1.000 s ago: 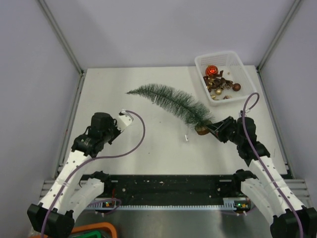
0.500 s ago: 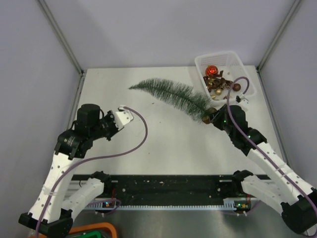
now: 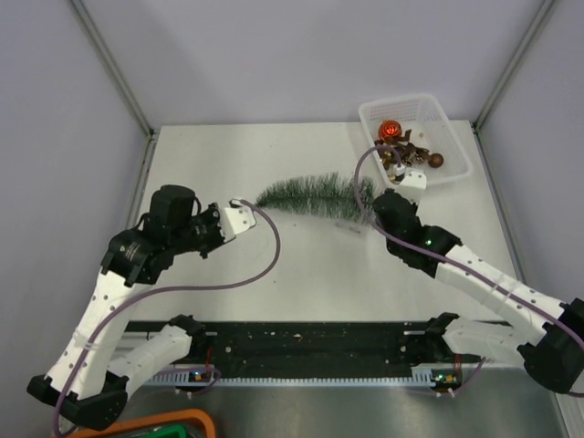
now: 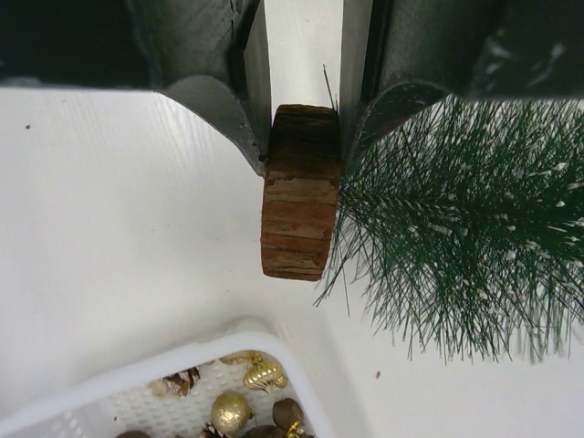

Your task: Decorate the small christmas tree

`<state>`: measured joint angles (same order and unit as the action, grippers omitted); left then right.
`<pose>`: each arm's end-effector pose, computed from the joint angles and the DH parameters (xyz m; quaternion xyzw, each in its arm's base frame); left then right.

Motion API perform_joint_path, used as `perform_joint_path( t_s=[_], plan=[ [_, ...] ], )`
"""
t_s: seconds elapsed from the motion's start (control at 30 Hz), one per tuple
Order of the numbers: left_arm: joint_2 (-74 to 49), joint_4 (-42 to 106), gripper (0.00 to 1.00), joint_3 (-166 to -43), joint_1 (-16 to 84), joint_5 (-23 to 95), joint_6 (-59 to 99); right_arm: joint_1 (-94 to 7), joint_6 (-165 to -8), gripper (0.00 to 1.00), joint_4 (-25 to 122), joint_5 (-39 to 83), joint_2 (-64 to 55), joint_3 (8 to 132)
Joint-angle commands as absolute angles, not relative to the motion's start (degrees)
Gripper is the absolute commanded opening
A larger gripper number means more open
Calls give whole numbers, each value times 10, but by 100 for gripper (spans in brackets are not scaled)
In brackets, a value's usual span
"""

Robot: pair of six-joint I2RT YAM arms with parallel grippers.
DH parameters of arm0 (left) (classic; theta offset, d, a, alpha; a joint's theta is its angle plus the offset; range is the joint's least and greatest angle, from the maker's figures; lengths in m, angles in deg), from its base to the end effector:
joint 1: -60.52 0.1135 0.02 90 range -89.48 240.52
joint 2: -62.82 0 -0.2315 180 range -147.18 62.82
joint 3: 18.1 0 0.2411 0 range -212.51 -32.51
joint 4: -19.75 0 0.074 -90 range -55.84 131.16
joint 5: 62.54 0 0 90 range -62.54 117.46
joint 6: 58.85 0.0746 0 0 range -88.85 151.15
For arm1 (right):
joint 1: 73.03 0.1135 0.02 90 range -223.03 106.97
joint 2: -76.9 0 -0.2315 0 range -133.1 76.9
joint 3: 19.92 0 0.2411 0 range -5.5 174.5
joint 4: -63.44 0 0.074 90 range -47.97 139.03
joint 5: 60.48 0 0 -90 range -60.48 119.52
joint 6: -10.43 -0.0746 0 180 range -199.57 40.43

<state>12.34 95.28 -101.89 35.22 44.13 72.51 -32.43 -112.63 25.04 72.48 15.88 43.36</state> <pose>0.1553 -0.0971 0.3267 0.5461 0.7236 -0.0753 0.4153 0.2249 0.1258 0.2497 0.1109 0.8387 -0.0087 0.5330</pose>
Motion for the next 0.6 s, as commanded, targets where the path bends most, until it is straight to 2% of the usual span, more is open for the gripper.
perform_joint_path(
  t_s=[0.0,0.2,0.37,0.57],
  plan=[
    [125,856,0,-1046,349,378,787,-276,-1002,0,288,801,187,440],
    [93,783,0,-1047,343,360,851,-263,-966,0,279,721,231,419],
    [82,741,0,-1023,341,376,916,-262,-966,0,229,708,264,438],
    [68,656,0,-997,341,354,895,-263,-944,0,162,654,272,488]
  ],
)
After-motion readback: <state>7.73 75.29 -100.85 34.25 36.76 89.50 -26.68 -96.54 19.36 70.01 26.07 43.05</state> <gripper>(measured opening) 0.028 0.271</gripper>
